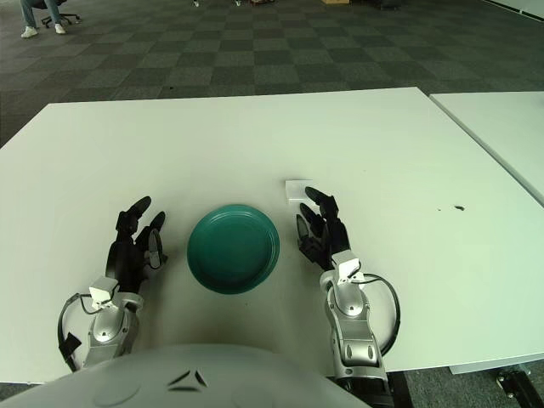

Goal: Put the charger into the plate.

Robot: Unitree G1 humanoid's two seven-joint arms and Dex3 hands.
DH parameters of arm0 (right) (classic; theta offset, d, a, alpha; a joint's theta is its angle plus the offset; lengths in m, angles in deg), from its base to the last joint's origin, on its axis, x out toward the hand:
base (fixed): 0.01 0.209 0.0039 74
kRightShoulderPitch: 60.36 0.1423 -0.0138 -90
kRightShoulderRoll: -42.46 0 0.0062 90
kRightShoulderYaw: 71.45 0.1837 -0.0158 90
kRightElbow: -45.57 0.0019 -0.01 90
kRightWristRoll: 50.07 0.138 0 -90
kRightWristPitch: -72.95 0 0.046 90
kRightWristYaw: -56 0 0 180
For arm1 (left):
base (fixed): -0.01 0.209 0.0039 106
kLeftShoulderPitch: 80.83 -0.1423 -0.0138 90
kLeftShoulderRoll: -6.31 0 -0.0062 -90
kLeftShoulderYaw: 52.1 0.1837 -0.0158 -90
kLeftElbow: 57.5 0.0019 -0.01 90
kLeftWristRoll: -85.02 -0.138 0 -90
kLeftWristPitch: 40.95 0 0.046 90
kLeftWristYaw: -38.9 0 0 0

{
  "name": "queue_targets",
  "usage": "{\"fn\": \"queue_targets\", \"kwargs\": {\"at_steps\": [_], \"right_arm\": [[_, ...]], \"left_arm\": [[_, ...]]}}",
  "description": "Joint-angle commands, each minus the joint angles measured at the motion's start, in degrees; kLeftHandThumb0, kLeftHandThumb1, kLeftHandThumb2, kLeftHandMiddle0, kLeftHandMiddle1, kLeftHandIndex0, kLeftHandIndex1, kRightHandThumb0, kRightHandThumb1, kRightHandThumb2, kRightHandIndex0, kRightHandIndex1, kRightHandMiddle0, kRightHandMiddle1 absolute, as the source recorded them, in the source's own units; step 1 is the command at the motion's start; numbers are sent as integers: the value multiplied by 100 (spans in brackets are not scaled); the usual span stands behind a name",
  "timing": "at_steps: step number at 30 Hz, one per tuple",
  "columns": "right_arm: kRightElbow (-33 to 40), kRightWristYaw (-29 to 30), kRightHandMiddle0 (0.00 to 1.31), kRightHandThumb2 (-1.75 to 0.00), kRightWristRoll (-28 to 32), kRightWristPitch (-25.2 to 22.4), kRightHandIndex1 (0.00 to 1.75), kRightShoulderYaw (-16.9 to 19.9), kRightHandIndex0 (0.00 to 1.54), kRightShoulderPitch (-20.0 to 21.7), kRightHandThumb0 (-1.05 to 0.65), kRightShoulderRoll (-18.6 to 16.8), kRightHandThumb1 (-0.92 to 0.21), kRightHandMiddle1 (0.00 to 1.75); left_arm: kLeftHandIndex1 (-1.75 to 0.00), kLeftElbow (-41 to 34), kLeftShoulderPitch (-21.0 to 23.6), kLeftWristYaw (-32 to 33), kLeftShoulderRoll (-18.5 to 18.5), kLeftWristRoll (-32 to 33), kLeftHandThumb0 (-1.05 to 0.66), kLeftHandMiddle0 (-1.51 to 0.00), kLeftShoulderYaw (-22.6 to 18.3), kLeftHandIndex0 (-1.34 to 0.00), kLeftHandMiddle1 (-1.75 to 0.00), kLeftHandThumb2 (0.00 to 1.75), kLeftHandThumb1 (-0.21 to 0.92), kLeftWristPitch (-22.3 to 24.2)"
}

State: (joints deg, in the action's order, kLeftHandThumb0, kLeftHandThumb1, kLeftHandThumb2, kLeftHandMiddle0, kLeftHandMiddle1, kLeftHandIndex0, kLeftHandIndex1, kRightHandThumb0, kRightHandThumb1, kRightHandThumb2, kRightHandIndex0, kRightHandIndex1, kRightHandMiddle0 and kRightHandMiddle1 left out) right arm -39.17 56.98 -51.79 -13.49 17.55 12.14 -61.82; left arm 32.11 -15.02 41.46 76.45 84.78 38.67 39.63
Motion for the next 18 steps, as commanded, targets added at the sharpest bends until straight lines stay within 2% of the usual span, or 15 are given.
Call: {"fn": "queue_targets", "kwargs": {"at_steps": [1,4,7,9,11,13,17,18], "right_arm": [[-155,-31,0,-64,94,-477,2,137,46,-113,-65,37,-92,76],[-67,-37,0,-65,118,-537,2,251,46,-46,-64,106,-92,75],[310,253,0,-65,-580,119,1,452,44,-95,-63,500,-92,72],[290,533,0,-64,-1083,573,0,440,43,-101,-63,637,-92,69],[80,1224,0,-62,-1929,1287,0,342,42,-43,-62,786,-92,67],[-56,1771,0,-57,-2548,1686,0,272,42,40,-60,907,-92,66],[-169,2482,0,-54,-3322,1914,0,177,42,198,-59,1084,-92,64],[-193,2745,0,-53,-3713,1860,0,119,42,304,-59,1182,-92,64]], "left_arm": [[-80,105,-116,-24,10,-7,-83,-57,38,-4,-2,95,92,194],[-80,104,-114,-19,10,-7,-83,-57,38,-4,-2,95,92,203],[-80,115,-108,-17,14,-2,-83,-58,34,-4,-2,95,92,192],[-81,120,-106,-20,17,3,-83,-59,34,-4,-2,95,92,186],[-81,120,-107,-33,28,4,-82,-59,37,-5,-3,95,92,170],[-81,135,-95,-43,38,7,-82,-60,34,-5,-3,95,92,153],[-82,147,-93,-50,45,1,-82,-60,36,-6,-3,95,92,123],[-82,148,-95,-49,47,-7,-82,-60,41,-6,-3,95,92,113]]}}
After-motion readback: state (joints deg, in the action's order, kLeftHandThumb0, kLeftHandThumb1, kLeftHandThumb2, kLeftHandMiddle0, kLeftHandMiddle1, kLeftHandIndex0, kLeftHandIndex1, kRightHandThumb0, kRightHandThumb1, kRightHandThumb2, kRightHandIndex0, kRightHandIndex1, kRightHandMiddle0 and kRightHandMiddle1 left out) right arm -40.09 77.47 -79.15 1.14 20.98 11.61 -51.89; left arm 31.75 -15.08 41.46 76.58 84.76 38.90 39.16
